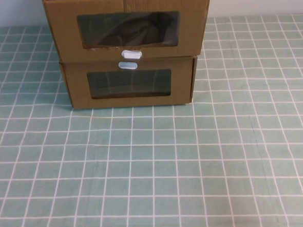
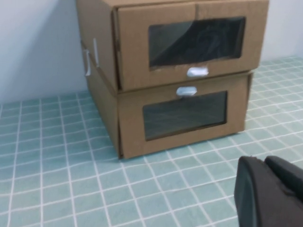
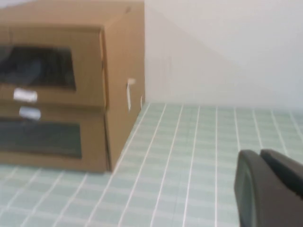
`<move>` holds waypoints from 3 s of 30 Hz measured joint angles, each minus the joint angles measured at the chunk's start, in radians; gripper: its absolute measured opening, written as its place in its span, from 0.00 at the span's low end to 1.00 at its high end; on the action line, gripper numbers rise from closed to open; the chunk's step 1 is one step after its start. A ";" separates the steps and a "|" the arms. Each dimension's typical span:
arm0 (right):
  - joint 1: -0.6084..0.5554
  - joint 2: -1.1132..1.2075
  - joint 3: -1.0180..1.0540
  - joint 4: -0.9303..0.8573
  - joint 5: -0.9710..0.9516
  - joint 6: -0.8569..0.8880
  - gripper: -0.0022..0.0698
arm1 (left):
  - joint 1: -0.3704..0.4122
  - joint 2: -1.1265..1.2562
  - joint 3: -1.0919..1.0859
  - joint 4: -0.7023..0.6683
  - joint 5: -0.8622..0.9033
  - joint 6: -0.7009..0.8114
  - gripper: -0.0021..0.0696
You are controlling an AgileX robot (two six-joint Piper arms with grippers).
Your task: Close the shoe box
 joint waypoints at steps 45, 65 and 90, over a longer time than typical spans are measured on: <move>0.000 -0.149 0.140 0.274 0.021 0.000 0.01 | 0.000 -0.076 0.511 0.160 -0.345 -0.041 0.02; 0.000 -0.149 0.140 0.274 0.191 0.000 0.01 | 0.000 -0.076 0.512 0.244 -0.296 -0.057 0.02; 0.029 -0.172 0.189 -0.311 0.067 0.316 0.01 | 0.000 -0.076 0.512 0.245 -0.294 -0.057 0.02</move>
